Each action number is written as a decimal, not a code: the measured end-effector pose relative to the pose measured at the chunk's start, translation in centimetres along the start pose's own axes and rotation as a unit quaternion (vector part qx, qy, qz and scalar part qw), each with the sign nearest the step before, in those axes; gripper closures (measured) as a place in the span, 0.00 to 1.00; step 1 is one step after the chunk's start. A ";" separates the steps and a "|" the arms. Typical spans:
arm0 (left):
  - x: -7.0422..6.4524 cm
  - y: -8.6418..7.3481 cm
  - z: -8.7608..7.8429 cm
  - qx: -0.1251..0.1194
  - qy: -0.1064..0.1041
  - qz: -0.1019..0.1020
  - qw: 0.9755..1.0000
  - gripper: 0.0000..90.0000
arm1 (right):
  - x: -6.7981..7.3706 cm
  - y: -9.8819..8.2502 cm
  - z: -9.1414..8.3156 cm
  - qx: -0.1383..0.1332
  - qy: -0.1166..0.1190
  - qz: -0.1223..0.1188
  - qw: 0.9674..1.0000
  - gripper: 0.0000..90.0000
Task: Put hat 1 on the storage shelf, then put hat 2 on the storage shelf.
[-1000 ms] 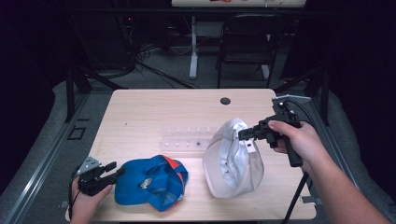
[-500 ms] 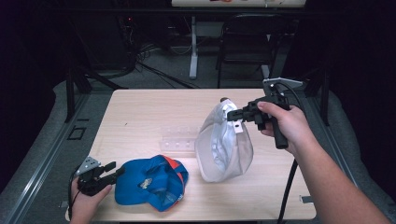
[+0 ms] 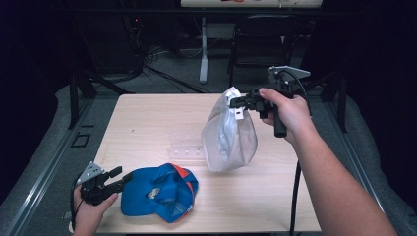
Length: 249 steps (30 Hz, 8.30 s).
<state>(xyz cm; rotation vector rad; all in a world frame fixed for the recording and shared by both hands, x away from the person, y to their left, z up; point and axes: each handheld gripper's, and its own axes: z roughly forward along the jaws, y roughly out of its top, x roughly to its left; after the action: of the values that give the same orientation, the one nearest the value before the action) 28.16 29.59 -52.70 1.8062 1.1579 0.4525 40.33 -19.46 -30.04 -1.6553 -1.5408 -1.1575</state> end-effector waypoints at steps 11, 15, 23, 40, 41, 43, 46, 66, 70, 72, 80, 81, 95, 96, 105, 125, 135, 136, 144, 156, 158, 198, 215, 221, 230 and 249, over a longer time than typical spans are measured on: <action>-4.7 5.7 0.8 -0.033 -0.035 0.092 0.995 0.50 | 0.4 2.3 3.0 -0.019 0.028 0.008 0.999 0.91; -6.1 7.1 1.9 -0.041 -0.042 0.113 0.992 0.48 | 0.5 2.9 4.2 -0.022 0.030 0.013 0.999 0.91; -7.9 8.8 3.7 -0.043 -0.050 0.139 0.988 0.48 | 0.4 3.8 5.9 -0.037 0.026 0.022 0.999 0.91; -8.9 8.7 5.7 -0.032 -0.051 0.146 0.987 0.49 | 0.3 4.5 8.7 -0.052 0.005 0.035 0.998 0.90; -8.9 8.6 5.8 -0.031 -0.052 0.145 0.988 0.49 | 0.3 4.5 8.7 -0.052 0.005 0.035 0.998 0.90; -9.2 8.4 6.2 -0.026 -0.055 0.146 0.987 0.49 | 0.5 4.5 8.9 -0.052 0.001 0.033 0.998 0.90; -9.9 8.1 7.2 -0.015 -0.060 0.151 0.987 0.49 | 0.5 4.4 9.1 -0.052 -0.002 0.032 0.998 0.90; -13.9 7.9 12.4 0.050 -0.020 0.206 0.977 0.60 | 0.6 4.0 9.0 -0.053 -0.004 0.023 0.998 0.90; -13.4 8.0 12.3 0.057 -0.015 0.205 0.977 0.70 | 0.6 3.9 9.0 -0.049 -0.004 0.024 0.998 0.90; -13.3 8.0 12.2 0.058 -0.019 0.205 0.977 0.78 | 0.7 3.8 9.0 -0.048 -0.003 0.022 0.999 0.90; -12.4 7.9 11.4 0.045 -0.016 0.213 0.976 0.88 | 1.1 3.4 9.0 -0.040 -0.003 0.012 0.999 0.90; -12.4 7.9 11.4 0.045 -0.016 0.213 0.976 0.88 | 1.2 3.3 9.0 -0.041 -0.002 0.011 0.999 0.90; -10.8 7.5 10.7 0.023 -0.036 0.141 0.989 0.91 | 0.9 3.0 9.2 -0.020 -0.011 -0.002 1.000 0.90; -10.7 7.3 10.6 0.022 -0.034 0.133 0.990 0.92 | 0.8 2.9 9.3 -0.020 -0.010 0.000 1.000 0.90; -10.2 6.3 10.3 0.017 -0.028 0.091 0.995 0.93 | 0.3 2.8 10.7 -0.005 -0.015 -0.002 1.000 0.90; -8.6 4.5 11.0 0.039 -0.038 -0.001 0.998 0.92 | -1.7 2.7 12.5 -0.009 -0.103 -0.031 0.994 0.89; -8.9 4.3 10.5 0.039 -0.052 0.022 0.998 0.75 | -2.4 2.7 12.2 -0.015 -0.112 -0.044 0.993 0.80; -9.0 4.2 10.4 0.033 -0.052 0.023 0.998 0.75 | -2.4 2.7 12.2 -0.015 -0.112 -0.044 0.993 0.80; -8.8 3.7 8.0 0.030 -0.049 0.052 0.997 0.63 | -1.6 1.3 8.9 -0.029 -0.128 -0.091 0.987 0.73; -6.4 2.2 5.2 0.053 -0.052 0.033 0.997 0.55 | -4.2 -3.3 4.3 -0.052 -0.161 -0.165 0.972 0.68; -6.1 2.1 4.9 0.048 -0.052 0.031 0.997 0.55 | -4.5 -3.6 4.1 -0.054 -0.161 -0.171 0.970 0.68; -1.0 -2.1 1.3 0.058 0.006 -0.013 0.998 0.57 | -18.5 -13.9 9.8 -0.044 -0.176 -0.210 0.961 0.70; -0.4 -3.7 -0.9 0.048 0.034 -0.024 0.998 0.57 | -18.4 -13.9 15.5 0.011 -0.122 -0.215 0.969 0.68; -0.1 -4.4 -1.9 0.051 0.050 -0.033 0.997 0.57 | -17.9 -13.6 17.7 0.054 -0.085 -0.216 0.971 0.66; 0.2 -4.9 -2.8 0.047 0.061 -0.043 0.996 0.57 | -17.5 -13.3 20.2 0.093 -0.069 -0.216 0.970 0.64; 0.2 -4.8 -2.4 0.053 0.058 -0.037 0.996 0.57 | -18.1 -13.3 21.0 0.108 -0.035 -0.183 0.977 0.85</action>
<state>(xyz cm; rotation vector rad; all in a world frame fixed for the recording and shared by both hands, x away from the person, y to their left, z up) 24.11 31.56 -55.53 1.8415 1.3458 0.4645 32.35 -7.43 -57.19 -1.3157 -2.0002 -1.0727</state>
